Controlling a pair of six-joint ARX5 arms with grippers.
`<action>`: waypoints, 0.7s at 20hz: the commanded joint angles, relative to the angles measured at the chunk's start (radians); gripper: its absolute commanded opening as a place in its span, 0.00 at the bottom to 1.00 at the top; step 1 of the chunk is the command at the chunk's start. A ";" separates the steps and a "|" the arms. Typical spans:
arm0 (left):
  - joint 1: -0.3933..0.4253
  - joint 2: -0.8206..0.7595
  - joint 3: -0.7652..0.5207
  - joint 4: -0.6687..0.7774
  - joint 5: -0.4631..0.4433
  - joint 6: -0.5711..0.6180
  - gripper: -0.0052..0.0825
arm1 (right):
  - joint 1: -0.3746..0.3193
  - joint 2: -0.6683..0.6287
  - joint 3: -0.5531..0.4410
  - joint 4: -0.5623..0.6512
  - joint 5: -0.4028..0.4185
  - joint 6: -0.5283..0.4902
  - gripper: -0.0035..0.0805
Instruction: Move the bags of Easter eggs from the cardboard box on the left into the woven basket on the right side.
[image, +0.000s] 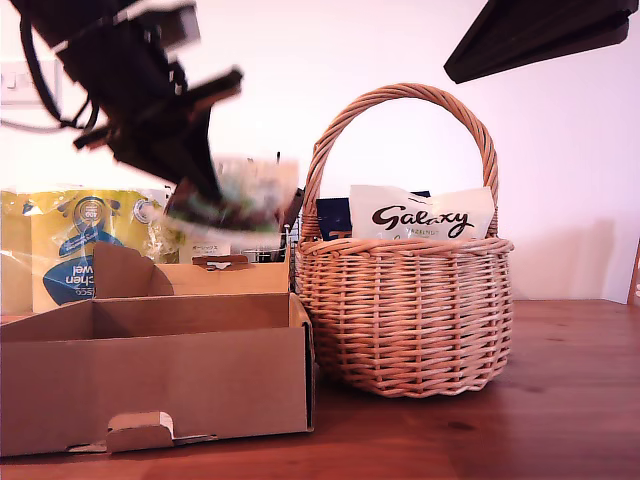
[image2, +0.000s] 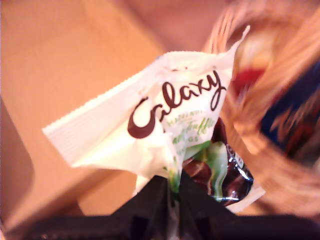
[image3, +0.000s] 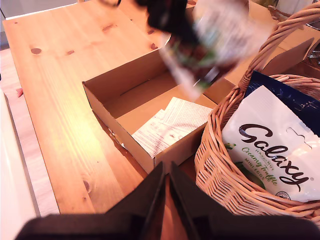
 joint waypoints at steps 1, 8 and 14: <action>0.009 -0.007 0.026 0.028 0.003 0.008 0.03 | -0.002 -0.005 0.001 0.003 0.000 0.005 0.03; 0.014 -0.054 0.062 -0.074 0.022 0.008 0.03 | -0.002 -0.005 0.001 -0.006 0.001 0.003 0.03; -0.009 -0.117 0.062 -0.184 0.178 0.008 0.03 | -0.003 -0.005 0.001 -0.006 0.034 -0.006 0.03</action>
